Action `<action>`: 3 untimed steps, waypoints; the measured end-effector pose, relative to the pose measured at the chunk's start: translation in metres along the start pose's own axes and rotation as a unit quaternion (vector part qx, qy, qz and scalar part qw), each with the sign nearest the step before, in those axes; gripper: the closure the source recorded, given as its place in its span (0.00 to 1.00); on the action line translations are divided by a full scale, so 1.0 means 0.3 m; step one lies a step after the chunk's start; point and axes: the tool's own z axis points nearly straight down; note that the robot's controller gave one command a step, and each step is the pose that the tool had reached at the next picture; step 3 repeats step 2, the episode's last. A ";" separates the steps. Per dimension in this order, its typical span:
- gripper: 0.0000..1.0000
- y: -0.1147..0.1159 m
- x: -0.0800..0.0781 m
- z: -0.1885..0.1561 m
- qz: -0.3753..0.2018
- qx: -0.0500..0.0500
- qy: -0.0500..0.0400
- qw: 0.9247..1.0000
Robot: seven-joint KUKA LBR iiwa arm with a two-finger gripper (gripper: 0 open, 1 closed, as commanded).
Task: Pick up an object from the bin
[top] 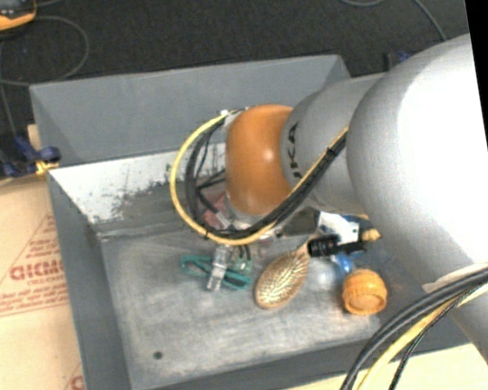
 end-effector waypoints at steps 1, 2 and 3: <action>1.00 -0.006 0.003 -0.066 -0.002 0.003 0.002 1.000; 1.00 -0.003 -0.002 -0.140 -0.001 0.002 0.000 1.000; 1.00 -0.003 -0.002 -0.140 -0.001 0.002 0.000 1.000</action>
Offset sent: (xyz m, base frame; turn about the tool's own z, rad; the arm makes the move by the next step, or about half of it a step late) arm 0.0000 0.0000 0.0460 0.0000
